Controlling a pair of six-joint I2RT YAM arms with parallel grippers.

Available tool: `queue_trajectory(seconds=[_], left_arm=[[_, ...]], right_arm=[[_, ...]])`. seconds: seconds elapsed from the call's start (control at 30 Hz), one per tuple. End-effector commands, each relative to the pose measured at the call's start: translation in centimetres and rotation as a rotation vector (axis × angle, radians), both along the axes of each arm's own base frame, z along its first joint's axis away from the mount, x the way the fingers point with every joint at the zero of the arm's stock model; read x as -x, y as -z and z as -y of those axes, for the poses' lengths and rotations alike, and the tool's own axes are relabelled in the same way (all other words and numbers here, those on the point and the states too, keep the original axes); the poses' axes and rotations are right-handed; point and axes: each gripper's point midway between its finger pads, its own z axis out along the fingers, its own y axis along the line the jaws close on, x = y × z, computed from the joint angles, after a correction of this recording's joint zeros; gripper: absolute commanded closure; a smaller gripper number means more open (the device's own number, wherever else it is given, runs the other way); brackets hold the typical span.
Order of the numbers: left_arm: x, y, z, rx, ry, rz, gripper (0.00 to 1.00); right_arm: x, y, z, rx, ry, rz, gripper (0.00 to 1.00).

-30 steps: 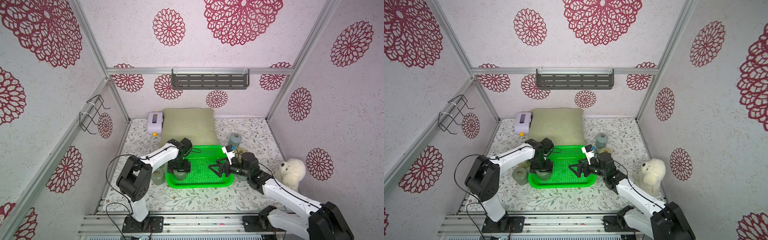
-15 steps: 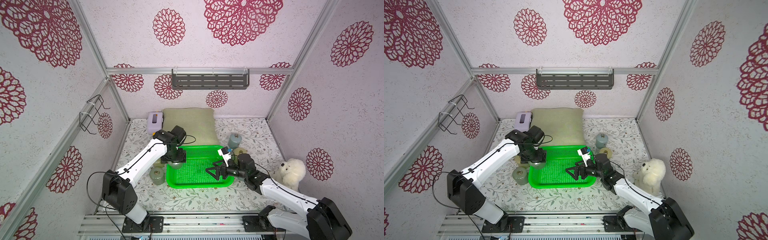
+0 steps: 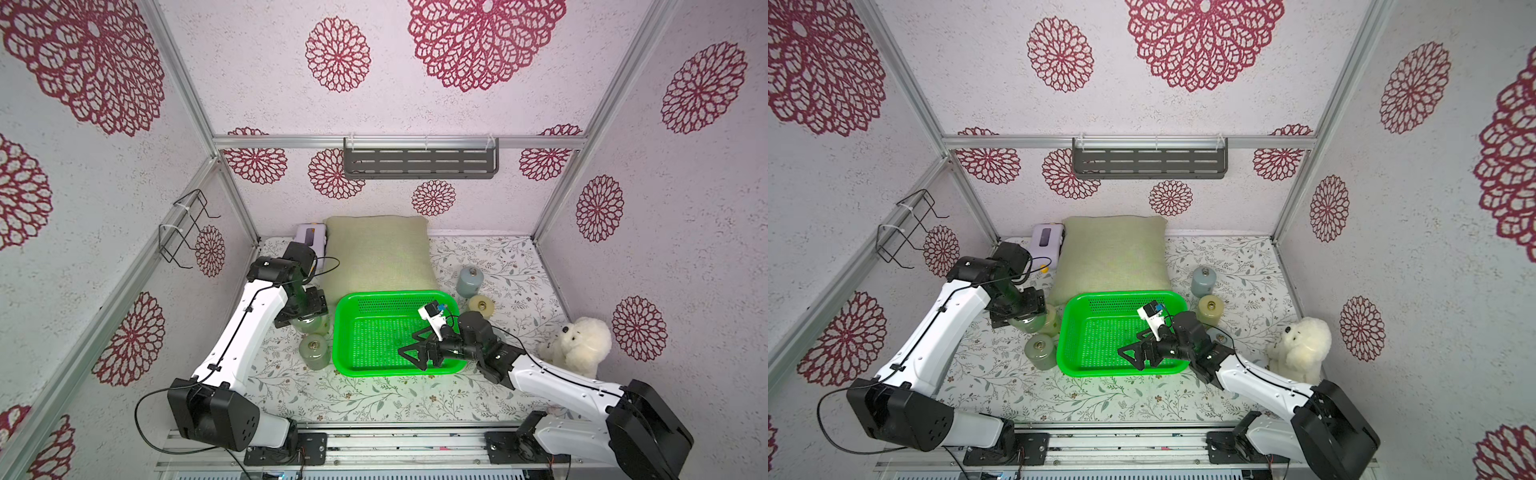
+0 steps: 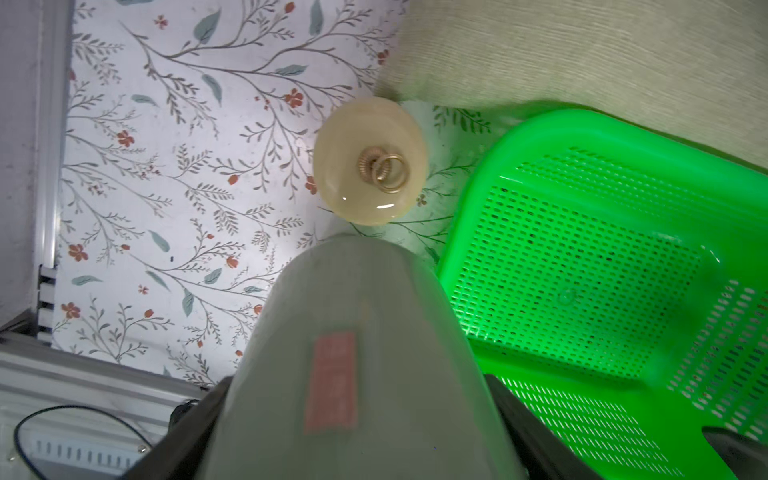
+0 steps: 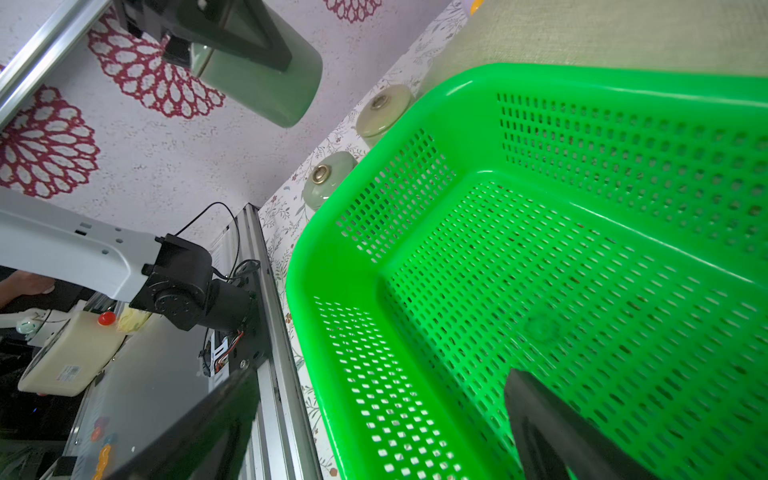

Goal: Take the tea canister out of the basket
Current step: Place the tea canister at the center of the board.

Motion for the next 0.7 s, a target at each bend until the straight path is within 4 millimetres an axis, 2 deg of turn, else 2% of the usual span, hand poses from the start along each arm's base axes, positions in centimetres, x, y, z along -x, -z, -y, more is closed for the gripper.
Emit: queue_trajectory(seconds=[0.0, 0.4, 0.67], left_arm=[[0.2, -0.2, -1.8, -0.008, -0.034, 0.024, 0.25], [-0.2, 4.5, -7.3, 0.044, -0.224, -0.038, 0.25], [-0.7, 8.0, -9.0, 0.104, -0.305, -0.073, 0.25]], right_arm=[[-0.4, -1.2, -0.9, 0.004, -0.002, 0.05, 0.01], [1.7, -2.0, -2.6, -0.019, -0.062, 0.076, 0.01], [2.0, -1.9, -3.1, -0.018, -0.076, 0.071, 0.01]])
